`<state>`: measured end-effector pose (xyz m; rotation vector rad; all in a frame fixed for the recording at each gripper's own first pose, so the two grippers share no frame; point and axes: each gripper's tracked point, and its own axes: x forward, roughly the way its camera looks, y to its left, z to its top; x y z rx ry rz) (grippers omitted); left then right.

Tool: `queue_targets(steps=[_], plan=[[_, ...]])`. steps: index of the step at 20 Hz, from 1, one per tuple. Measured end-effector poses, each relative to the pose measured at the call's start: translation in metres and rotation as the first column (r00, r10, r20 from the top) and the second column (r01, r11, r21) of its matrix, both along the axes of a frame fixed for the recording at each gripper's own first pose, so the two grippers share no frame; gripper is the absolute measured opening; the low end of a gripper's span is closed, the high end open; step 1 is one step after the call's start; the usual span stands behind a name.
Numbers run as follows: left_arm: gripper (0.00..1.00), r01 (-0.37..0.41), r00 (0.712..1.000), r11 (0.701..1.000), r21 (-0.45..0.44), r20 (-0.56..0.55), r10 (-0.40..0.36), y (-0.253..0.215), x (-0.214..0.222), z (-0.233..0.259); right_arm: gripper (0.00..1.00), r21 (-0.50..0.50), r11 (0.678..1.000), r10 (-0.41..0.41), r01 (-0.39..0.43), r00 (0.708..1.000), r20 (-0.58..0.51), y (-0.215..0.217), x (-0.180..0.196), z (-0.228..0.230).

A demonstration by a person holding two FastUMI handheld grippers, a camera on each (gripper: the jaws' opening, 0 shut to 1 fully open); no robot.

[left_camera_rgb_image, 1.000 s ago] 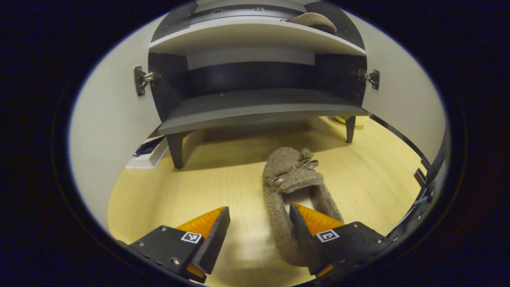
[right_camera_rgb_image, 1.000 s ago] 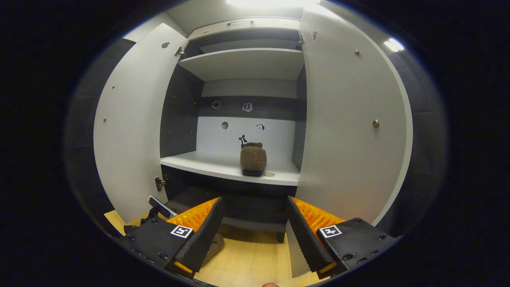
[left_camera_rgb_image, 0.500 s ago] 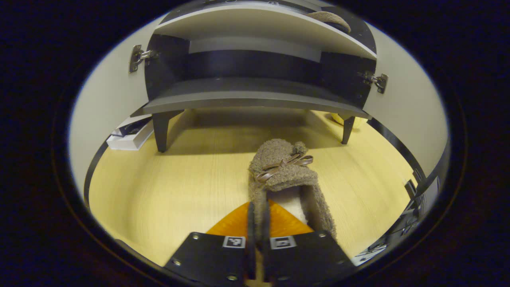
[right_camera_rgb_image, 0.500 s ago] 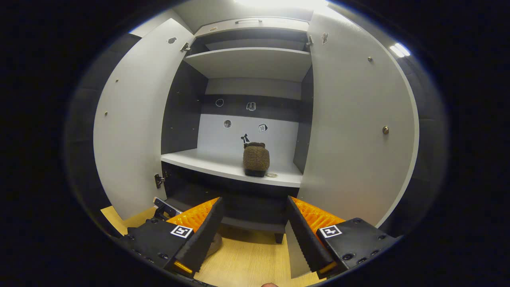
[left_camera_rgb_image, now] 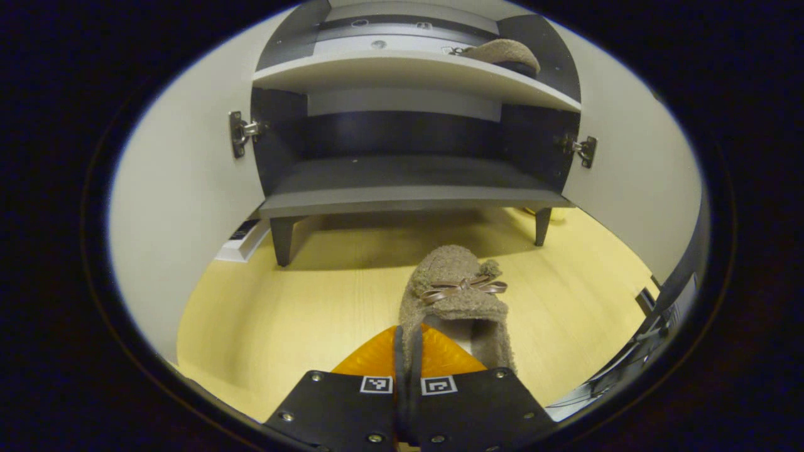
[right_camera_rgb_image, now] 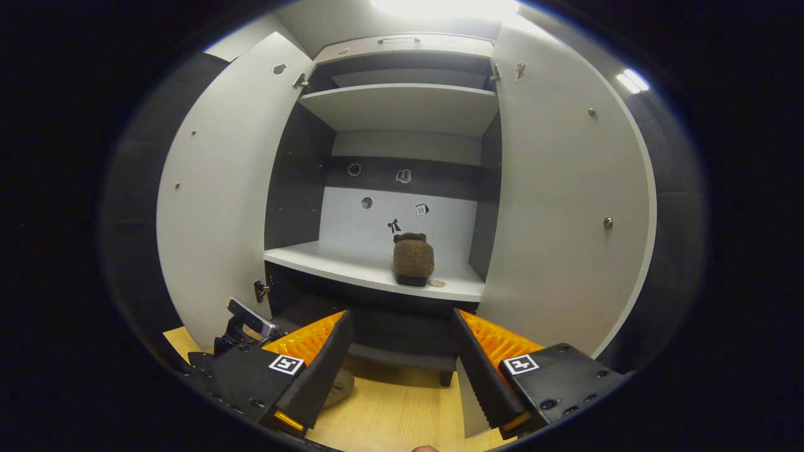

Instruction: Grab one shoe with the right hand and put it into the shoe cabinet, grab the other shoe with the left hand and put it into the shoe cabinet; then close the right door with the right hand and the left door with the left hand.

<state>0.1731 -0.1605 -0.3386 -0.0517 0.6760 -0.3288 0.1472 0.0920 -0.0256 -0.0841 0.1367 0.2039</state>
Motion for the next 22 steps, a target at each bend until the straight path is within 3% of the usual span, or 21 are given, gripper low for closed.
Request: queue_targets(steps=[7,12,22], plan=[[0.01,-0.069,0.990,0.996,-0.052,0.123,0.075,0.016,0.001,0.034,0.99,0.020,1.000,-0.013,0.014,1.000,-0.016,-0.005,-0.013,-0.004],[0.01,-0.118,0.964,0.990,-0.074,0.232,0.132,0.028,-0.001,0.070,0.99,0.035,0.999,-0.028,0.029,0.999,-0.017,-0.012,-0.019,-0.003],[0.01,-0.122,0.913,0.980,-0.158,0.371,0.173,0.030,0.031,0.158,0.99,0.039,0.998,-0.038,0.038,0.999,-0.020,-0.014,-0.023,-0.003]])
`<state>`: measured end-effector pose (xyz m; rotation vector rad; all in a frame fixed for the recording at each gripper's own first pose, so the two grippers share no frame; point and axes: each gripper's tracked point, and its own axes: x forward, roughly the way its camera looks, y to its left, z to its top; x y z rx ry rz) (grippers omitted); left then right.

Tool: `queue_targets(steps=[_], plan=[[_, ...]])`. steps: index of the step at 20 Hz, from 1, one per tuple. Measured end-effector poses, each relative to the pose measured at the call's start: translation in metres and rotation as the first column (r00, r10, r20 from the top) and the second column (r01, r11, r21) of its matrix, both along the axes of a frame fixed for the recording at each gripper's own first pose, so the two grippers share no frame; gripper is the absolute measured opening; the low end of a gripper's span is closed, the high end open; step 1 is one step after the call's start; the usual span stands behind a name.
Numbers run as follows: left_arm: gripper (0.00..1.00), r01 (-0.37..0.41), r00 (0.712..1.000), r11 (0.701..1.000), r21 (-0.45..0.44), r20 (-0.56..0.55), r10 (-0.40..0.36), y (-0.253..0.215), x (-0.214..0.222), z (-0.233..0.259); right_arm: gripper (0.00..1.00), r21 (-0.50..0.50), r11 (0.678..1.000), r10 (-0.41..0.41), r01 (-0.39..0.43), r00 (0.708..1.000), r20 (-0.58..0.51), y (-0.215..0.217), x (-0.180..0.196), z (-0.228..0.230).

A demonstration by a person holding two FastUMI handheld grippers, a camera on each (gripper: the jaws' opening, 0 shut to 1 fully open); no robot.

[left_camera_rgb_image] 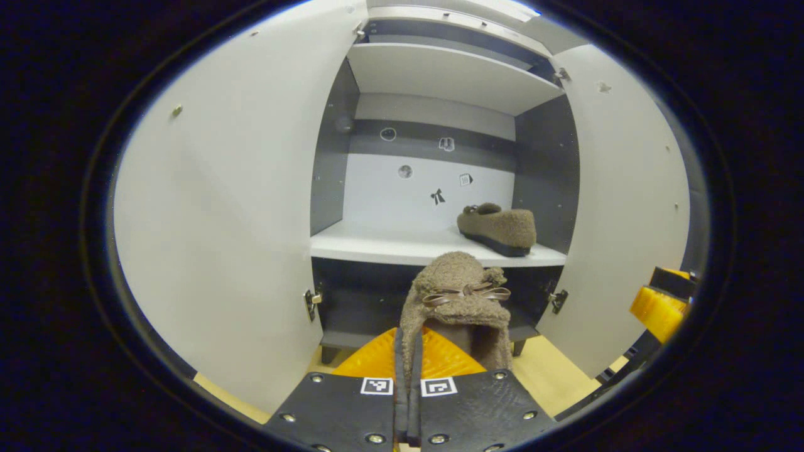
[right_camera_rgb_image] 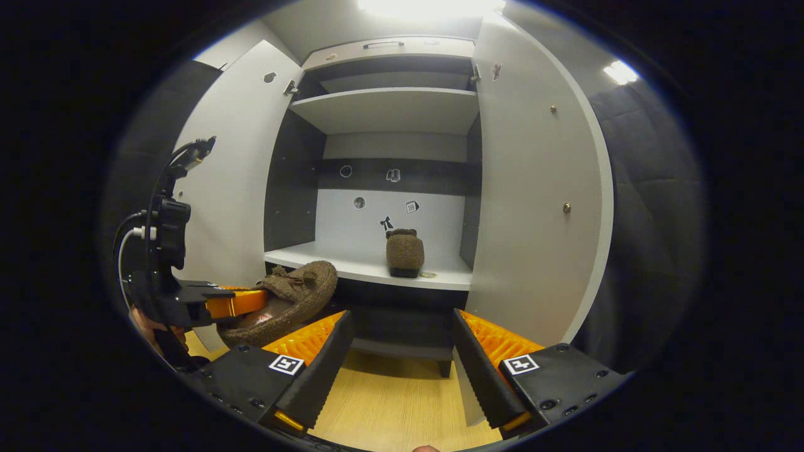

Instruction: Grab one shoe with the right hand and put it into the shoe cabinet, grab the other shoe with the left hand and put it into the shoe cabinet; then close the right door with the right hand and the left door with the left hand.

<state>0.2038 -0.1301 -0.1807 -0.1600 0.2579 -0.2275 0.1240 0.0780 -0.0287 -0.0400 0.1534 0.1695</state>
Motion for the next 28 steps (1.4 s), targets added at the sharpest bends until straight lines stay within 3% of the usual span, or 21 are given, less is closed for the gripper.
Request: queue_targets(steps=[4,5,7,9,10,12,18,28], plan=[[0.01,-0.011,0.999,1.000,-0.022,0.045,0.012,0.003,0.024,0.026,0.99,-0.008,1.000,-0.008,0.008,1.000,0.004,0.000,0.003,0.001],[0.07,-0.015,0.998,1.000,-0.025,0.053,0.017,0.004,0.032,0.032,0.99,-0.007,1.000,-0.009,0.009,1.000,0.002,0.000,0.005,0.001],[0.01,-0.026,0.997,0.999,-0.036,0.069,0.028,0.006,0.049,0.042,0.99,-0.002,1.000,-0.012,0.012,1.000,-0.003,0.001,0.008,-0.001],[0.01,-0.035,0.995,0.998,-0.045,0.091,0.039,0.008,0.066,0.056,0.99,-0.002,1.000,-0.013,0.013,1.000,-0.007,0.002,0.012,-0.002],[0.07,-0.040,0.993,0.998,-0.049,0.105,0.045,0.009,0.075,0.063,0.99,-0.003,1.000,-0.013,0.012,1.000,-0.007,0.003,0.014,-0.004],[0.01,-0.047,0.990,0.997,-0.054,0.131,0.054,0.009,0.093,0.075,0.99,-0.008,1.000,-0.012,0.012,1.000,-0.009,0.003,0.019,-0.006],[0.01,-0.055,0.984,0.997,-0.051,0.165,0.063,0.001,0.150,0.098,0.99,0.000,1.000,-0.007,0.007,1.000,-0.026,0.006,0.035,-0.015],[0.01,-0.075,0.997,0.996,-0.041,0.030,0.076,-0.015,0.235,0.071,0.99,-0.002,1.000,0.019,-0.019,0.997,-0.070,0.007,0.051,-0.033]])
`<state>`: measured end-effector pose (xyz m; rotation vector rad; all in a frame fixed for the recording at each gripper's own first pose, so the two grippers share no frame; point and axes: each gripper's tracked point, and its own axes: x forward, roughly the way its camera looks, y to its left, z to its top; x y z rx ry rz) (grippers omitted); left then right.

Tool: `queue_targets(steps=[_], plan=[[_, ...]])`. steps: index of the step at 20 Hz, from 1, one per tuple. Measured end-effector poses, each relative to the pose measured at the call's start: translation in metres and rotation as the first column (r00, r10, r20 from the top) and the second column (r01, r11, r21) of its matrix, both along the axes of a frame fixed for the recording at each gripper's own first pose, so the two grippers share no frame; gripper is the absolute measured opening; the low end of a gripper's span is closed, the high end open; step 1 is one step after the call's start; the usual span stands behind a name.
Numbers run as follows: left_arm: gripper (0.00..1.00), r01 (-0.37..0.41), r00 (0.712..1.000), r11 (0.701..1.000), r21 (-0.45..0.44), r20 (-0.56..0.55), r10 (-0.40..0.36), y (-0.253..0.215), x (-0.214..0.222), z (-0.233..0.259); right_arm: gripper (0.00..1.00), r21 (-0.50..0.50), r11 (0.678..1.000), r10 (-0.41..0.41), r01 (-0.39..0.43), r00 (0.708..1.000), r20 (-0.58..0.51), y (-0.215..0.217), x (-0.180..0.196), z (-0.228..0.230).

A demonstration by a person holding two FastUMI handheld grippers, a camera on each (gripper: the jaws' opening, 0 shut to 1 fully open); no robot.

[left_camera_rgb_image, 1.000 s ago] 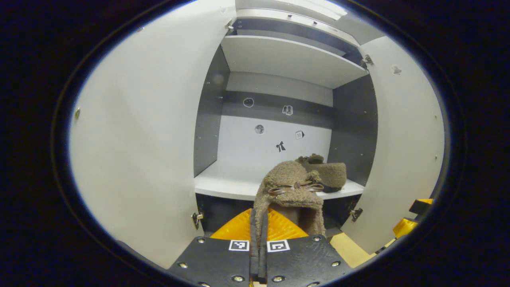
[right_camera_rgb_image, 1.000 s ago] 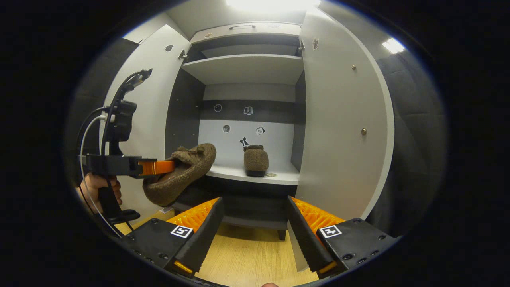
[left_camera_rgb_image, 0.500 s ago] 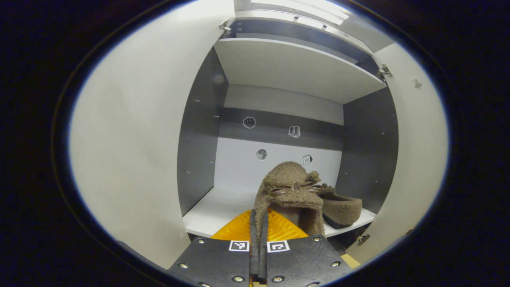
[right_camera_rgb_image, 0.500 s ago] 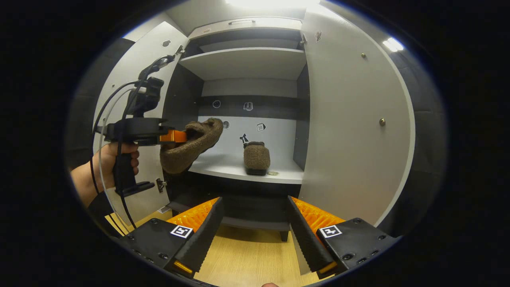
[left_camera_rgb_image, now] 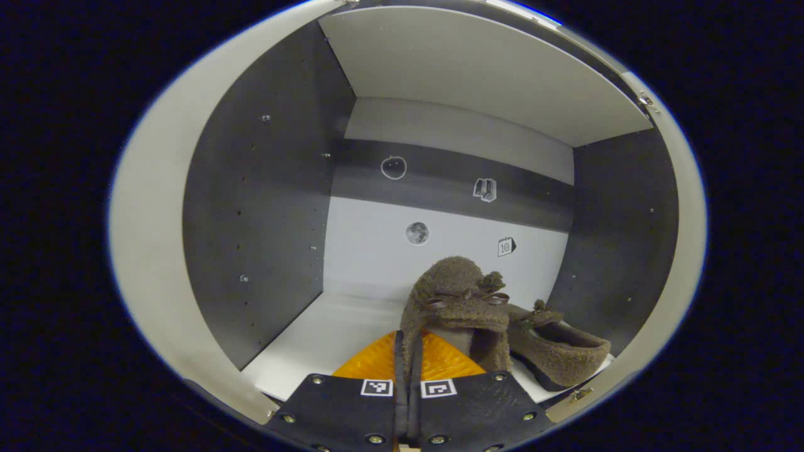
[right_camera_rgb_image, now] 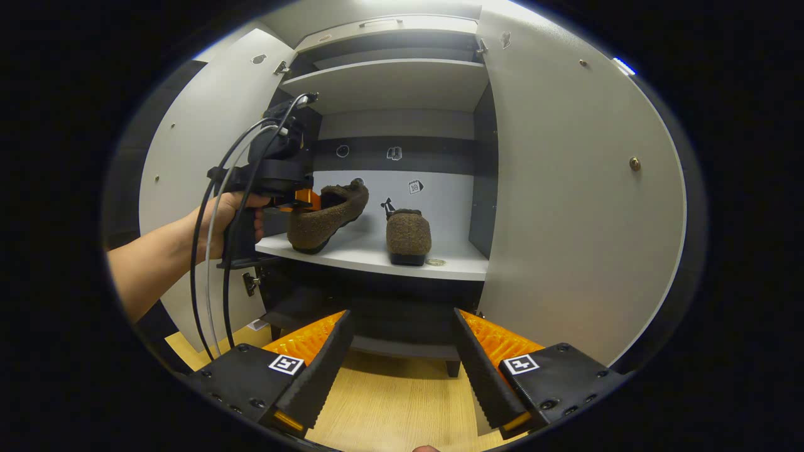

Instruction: Grab one shoe with the right hand and put it into the shoe cabinet, grab the other shoe with the left hand and put it into the shoe cabinet; then close the right door with the right hand and the left door with the left hand.

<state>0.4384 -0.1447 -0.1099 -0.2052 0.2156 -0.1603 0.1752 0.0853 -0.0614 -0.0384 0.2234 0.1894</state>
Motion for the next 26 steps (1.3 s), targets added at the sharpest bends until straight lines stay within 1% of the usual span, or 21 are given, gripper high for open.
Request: queue_targets(steps=[3,4,5,6,8,10,11,12,13,14,15,16,17,21,23,26], plan=[[0.01,-0.025,0.999,0.998,0.064,-0.044,0.028,0.003,0.013,-0.012,0.99,-0.003,1.000,-0.004,0.004,1.000,-0.001,-0.005,-0.001,-0.001],[0.02,-0.024,0.999,0.997,0.074,-0.041,0.027,0.001,0.013,-0.011,0.97,0.001,1.000,-0.006,0.006,1.000,-0.002,-0.006,-0.002,-0.002],[0.08,-0.035,0.999,0.995,0.090,-0.026,0.037,0.005,0.015,-0.006,0.97,0.007,1.000,-0.008,0.008,1.000,-0.002,-0.007,-0.003,-0.001],[0.11,-0.032,0.999,0.996,0.084,0.005,0.031,0.005,0.015,0.005,0.99,0.012,1.000,-0.010,0.010,1.000,-0.001,-0.008,-0.004,-0.001],[0.48,-0.017,0.999,0.997,0.075,0.039,0.014,0.001,0.008,0.019,0.99,0.018,1.000,-0.014,0.014,1.000,0.002,-0.011,-0.008,0.001],[0.86,-0.020,0.997,0.996,0.088,0.077,0.014,0.004,-0.007,0.034,0.99,0.025,1.000,-0.015,0.014,1.000,0.013,-0.011,-0.013,0.007],[0.86,-0.020,0.995,0.996,0.093,0.099,0.010,0.004,-0.018,0.042,0.99,0.028,1.000,-0.015,0.014,1.000,0.019,-0.012,-0.017,0.010],[0.80,-0.019,0.993,0.995,0.095,0.120,0.007,0.005,-0.030,0.050,0.99,0.030,0.999,-0.013,0.012,0.999,0.030,-0.012,-0.021,0.015],[0.80,-0.013,0.990,0.995,0.095,0.139,0.000,0.005,-0.042,0.056,0.97,0.030,0.999,-0.013,0.012,0.999,0.041,-0.012,-0.024,0.020],[0.82,-0.012,0.988,0.995,0.096,0.157,-0.003,0.006,-0.058,0.063,0.99,0.030,1.000,-0.012,0.011,0.999,0.049,-0.013,-0.027,0.024],[0.92,-0.010,0.985,0.995,0.095,0.173,-0.007,0.008,-0.070,0.068,0.99,0.031,0.999,-0.013,0.011,0.998,0.055,-0.014,-0.031,0.028],[0.92,-0.007,0.983,0.996,0.094,0.186,-0.010,0.009,-0.085,0.074,0.97,0.037,0.999,-0.012,0.010,0.998,0.062,-0.014,-0.035,0.032],[0.92,-0.006,0.980,0.996,0.094,0.196,-0.012,0.012,-0.099,0.078,0.99,0.043,0.999,-0.012,0.009,0.998,0.068,-0.014,-0.040,0.037],[0.92,-0.015,0.971,0.993,0.115,0.239,-0.013,0.024,-0.155,0.092,0.99,0.042,0.999,-0.005,0.001,0.995,0.097,-0.014,-0.059,0.055],[0.92,-0.017,0.969,0.992,0.124,0.245,-0.014,0.031,-0.186,0.095,0.99,0.041,0.999,0.003,-0.007,0.994,0.110,-0.012,-0.070,0.063],[0.93,-0.007,0.969,0.994,0.109,0.248,-0.020,0.038,-0.226,0.094,0.99,0.049,0.999,0.013,-0.019,0.992,0.125,-0.009,-0.085,0.072]])
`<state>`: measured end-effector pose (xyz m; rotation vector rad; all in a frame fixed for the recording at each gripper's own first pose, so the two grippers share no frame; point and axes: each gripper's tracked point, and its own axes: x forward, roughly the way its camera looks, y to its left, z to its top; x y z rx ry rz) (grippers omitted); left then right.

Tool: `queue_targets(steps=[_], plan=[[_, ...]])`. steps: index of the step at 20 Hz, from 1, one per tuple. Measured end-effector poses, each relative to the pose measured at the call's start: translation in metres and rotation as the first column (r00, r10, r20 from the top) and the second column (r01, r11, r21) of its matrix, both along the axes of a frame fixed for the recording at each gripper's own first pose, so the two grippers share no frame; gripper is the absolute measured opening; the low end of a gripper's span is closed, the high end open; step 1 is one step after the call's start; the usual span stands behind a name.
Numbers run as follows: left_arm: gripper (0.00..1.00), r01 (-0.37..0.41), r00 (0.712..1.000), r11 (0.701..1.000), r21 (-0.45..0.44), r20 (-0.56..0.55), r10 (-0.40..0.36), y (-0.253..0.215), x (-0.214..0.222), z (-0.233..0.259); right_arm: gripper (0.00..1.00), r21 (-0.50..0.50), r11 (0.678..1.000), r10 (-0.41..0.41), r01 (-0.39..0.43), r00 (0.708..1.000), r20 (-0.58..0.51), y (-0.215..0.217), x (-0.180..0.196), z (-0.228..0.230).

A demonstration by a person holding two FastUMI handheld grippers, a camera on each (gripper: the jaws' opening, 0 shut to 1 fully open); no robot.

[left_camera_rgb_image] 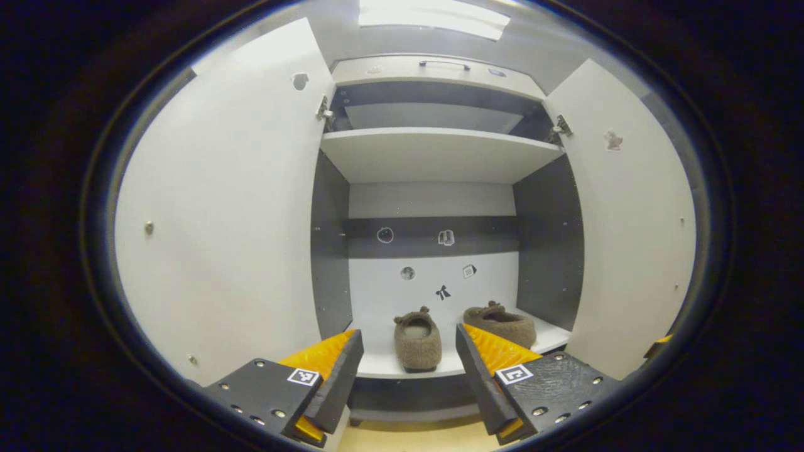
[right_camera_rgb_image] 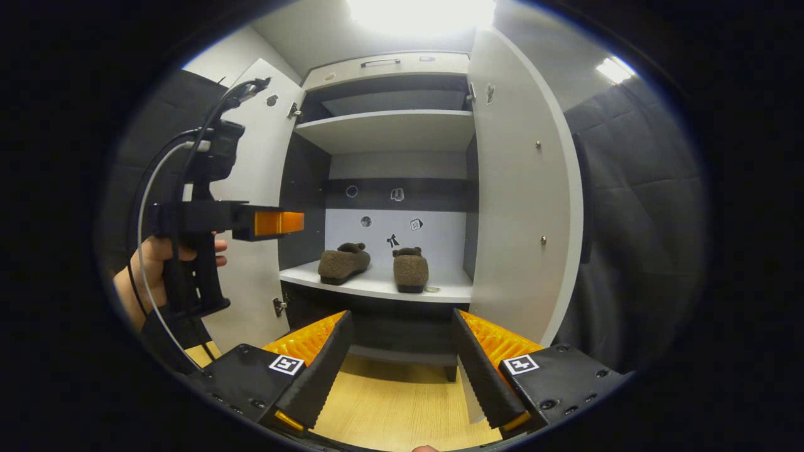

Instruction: Grab one shoe with the right hand and put it into the shoe cabinet, grab the other shoe with the left hand and put it into the shoe cabinet; then close the right door with the right hand and the left door with the left hand.

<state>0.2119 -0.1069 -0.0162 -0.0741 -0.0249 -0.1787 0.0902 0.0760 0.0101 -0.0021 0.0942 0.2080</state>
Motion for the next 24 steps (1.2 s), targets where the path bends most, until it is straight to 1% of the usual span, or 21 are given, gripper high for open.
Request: queue_targets(steps=[1,2,5,7,9,10,11,12,13,14,15,16,18,20,21,24], plan=[[0.92,-0.001,1.000,1.000,0.002,0.003,0.001,0.002,-0.008,-0.001,0.97,0.001,1.000,0.003,-0.003,1.000,0.002,0.000,-0.004,0.002],[0.92,-0.005,1.000,1.000,0.007,0.008,0.005,0.005,-0.020,0.000,0.99,0.003,1.000,0.004,-0.004,1.000,0.005,0.000,-0.008,0.005],[0.92,-0.016,1.000,1.000,0.012,0.025,0.016,0.015,-0.055,0.000,0.99,0.022,1.000,0.007,-0.008,1.000,0.016,-0.002,-0.019,0.013],[0.92,-0.017,0.999,1.000,0.007,0.029,0.017,0.020,-0.073,0.000,0.97,0.029,1.000,0.009,-0.009,1.000,0.024,-0.002,-0.024,0.018],[0.93,-0.022,0.999,1.000,0.008,0.027,0.021,0.026,-0.091,-0.004,0.99,0.026,1.000,0.008,-0.009,0.999,0.037,-0.003,-0.028,0.024],[0.92,-0.025,0.999,1.000,0.011,0.024,0.024,0.029,-0.099,-0.006,0.99,0.028,1.000,0.008,-0.010,0.999,0.044,-0.004,-0.031,0.027],[0.85,-0.026,0.999,1.000,0.017,0.023,0.026,0.033,-0.106,-0.008,0.99,0.032,0.999,0.009,-0.010,0.999,0.049,-0.004,-0.032,0.030],[0.85,-0.031,0.999,0.999,0.022,0.023,0.030,0.037,-0.113,-0.010,0.99,0.036,0.999,0.010,-0.012,0.999,0.052,-0.004,-0.035,0.032],[0.92,-0.032,0.999,0.999,0.025,0.021,0.032,0.040,-0.121,-0.012,0.97,0.040,0.999,0.011,-0.013,0.998,0.056,-0.003,-0.037,0.035],[0.85,-0.033,0.999,0.999,0.025,0.017,0.033,0.042,-0.127,-0.015,0.99,0.043,0.999,0.012,-0.014,0.998,0.059,-0.003,-0.039,0.037],[0.85,-0.034,0.999,0.999,0.022,0.014,0.034,0.046,-0.134,-0.017,0.97,0.050,0.999,0.013,-0.016,0.998,0.062,-0.002,-0.041,0.038],[0.86,-0.032,0.999,0.999,0.021,0.012,0.031,0.048,-0.141,-0.018,0.99,0.060,0.998,0.017,-0.021,0.998,0.064,0.000,-0.043,0.041],[0.85,-0.036,0.999,0.999,0.030,0.007,0.035,0.053,-0.153,-0.024,0.99,0.071,0.997,0.023,-0.027,0.998,0.065,0.003,-0.047,0.043],[0.86,-0.043,0.999,0.998,0.042,0.003,0.043,0.059,-0.160,-0.027,0.97,0.069,0.997,0.025,-0.029,0.998,0.064,0.006,-0.049,0.044],[0.85,-0.044,0.999,0.998,0.045,0.000,0.044,0.061,-0.162,-0.028,0.99,0.069,0.997,0.026,-0.031,0.998,0.065,0.007,-0.051,0.045],[0.86,-0.044,0.999,0.998,0.039,-0.004,0.045,0.067,-0.168,-0.030,0.99,0.084,0.996,0.019,-0.025,0.998,0.067,0.003,-0.053,0.050]])
